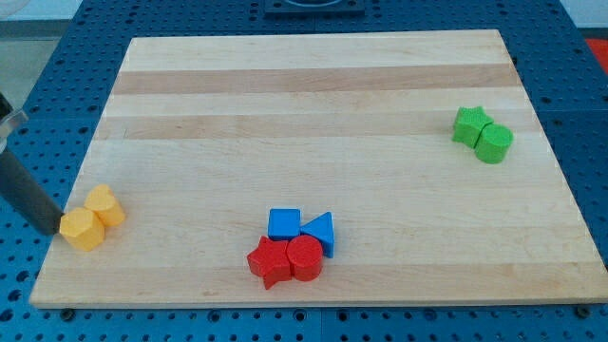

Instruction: Move the yellow blocks towards the downside

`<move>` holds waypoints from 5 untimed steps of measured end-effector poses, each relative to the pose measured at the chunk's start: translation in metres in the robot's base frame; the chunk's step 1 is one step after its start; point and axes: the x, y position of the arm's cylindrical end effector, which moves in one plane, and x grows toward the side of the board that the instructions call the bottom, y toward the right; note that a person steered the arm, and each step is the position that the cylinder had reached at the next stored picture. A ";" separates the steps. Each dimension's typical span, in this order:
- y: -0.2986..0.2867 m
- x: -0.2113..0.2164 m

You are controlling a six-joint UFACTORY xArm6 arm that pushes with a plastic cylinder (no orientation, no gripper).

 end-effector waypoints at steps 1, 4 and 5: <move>0.001 0.013; 0.031 0.013; 0.000 -0.006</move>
